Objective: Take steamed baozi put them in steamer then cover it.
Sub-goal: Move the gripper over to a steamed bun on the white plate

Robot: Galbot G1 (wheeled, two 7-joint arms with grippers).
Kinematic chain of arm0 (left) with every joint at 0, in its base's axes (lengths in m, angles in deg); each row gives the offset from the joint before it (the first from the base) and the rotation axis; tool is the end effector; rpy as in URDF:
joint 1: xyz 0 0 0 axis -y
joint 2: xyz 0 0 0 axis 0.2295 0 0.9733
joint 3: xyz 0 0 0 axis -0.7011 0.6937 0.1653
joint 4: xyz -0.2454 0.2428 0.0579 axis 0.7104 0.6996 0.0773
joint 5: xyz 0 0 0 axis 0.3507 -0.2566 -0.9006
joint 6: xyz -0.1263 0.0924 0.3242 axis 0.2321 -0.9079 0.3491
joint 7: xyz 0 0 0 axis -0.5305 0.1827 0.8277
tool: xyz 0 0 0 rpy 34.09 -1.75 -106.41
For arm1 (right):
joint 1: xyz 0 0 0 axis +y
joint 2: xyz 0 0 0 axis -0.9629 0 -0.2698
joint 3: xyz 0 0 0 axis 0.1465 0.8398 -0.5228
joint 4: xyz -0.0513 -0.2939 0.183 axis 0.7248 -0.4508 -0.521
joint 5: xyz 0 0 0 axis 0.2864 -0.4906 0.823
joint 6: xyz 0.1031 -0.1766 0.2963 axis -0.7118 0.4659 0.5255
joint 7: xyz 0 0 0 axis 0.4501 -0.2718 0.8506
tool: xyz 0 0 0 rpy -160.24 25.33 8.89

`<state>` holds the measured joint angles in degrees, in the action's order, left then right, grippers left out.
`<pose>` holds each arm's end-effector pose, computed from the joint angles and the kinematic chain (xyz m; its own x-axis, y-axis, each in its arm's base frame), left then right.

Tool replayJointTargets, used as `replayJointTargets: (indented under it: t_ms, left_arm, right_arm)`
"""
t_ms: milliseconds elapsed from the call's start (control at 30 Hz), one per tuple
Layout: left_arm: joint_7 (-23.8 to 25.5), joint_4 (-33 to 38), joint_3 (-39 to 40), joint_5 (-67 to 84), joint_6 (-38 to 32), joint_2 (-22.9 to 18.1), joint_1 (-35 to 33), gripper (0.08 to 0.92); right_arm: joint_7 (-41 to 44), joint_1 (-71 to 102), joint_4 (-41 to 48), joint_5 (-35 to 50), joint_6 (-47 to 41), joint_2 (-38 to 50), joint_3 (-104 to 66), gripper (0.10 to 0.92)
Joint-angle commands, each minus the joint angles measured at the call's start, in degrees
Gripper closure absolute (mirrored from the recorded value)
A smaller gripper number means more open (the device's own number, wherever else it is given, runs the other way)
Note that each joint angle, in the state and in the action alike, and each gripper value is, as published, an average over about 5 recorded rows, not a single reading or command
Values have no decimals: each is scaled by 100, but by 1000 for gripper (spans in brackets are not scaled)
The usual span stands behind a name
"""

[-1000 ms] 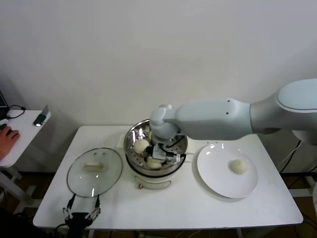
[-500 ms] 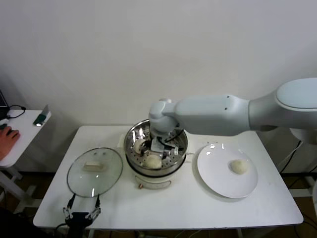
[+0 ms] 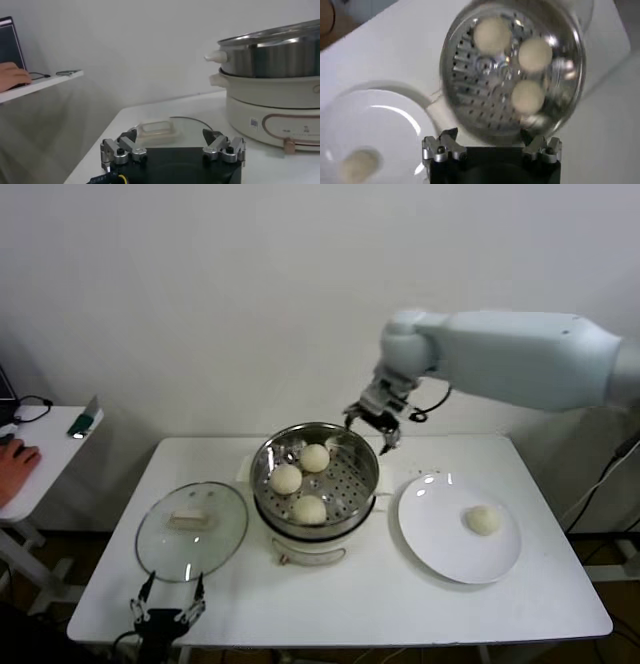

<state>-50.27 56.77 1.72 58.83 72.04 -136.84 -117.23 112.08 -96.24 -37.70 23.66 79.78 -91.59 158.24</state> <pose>0.1075 0.0669 -0.3774 -0.9685 -0.1077 0.2245 -0.0653 0.9799 0.1887 0.5647 0.0132 0.0159 -0.2064 -0.1580 0.9656 -0.7361 -0.6251 -0.2596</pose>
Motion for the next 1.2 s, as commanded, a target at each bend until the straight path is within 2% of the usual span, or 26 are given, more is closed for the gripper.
replayJointTargets:
  t_ms: [33,333,933,1200]
  left_arm:
    - [6,6,40,15,4,-2,59,177]
    - [-5,64,-9,100,-35,14,7,177]
    - [-34,-5,-112,96,-59,-41,-62,177]
    - [-30,9,-103,64,-51,-45,-96,177]
  right_arm:
    - [293,-129,600,996,-783,1662,746,203]
    - [304,1195,985,353,-895,2234,207,203]
    - [114,3288,2037,-988,-780,1651,-1378,203]
    - [74,3718,2239,-1167,-880,1461,-1726,203]
